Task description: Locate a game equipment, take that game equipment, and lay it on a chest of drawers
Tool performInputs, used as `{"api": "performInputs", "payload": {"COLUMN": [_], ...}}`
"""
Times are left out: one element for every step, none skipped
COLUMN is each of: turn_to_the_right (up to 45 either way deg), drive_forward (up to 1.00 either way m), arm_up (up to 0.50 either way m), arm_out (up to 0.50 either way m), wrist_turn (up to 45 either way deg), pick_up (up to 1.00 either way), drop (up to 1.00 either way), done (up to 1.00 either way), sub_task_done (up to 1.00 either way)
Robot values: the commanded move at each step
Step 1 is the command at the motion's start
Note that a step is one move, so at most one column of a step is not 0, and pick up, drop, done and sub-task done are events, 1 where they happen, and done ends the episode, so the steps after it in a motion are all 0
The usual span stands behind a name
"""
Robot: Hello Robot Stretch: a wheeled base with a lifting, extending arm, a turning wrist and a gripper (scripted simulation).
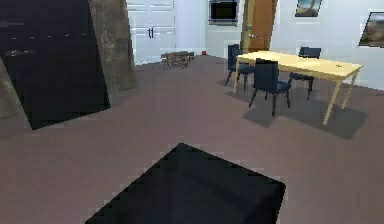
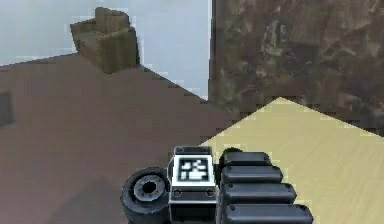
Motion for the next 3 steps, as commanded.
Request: {"api": "performInputs", "payload": {"turn_to_the_right": [0.0, 0.0, 3.0], "drive_forward": [1.00, 1.00, 0.00], "arm_up": [0.00, 0.00, 0.00], "arm_out": [0.00, 0.00, 0.00], "wrist_turn": [0.0, 0.0, 0.0], "pick_up": [0.00, 0.00, 0.00], "drop": [0.00, 0.00, 0.00], "done": [0.00, 0.00, 0.00], "sub_task_done": [0.00, 0.00, 0.00]}}
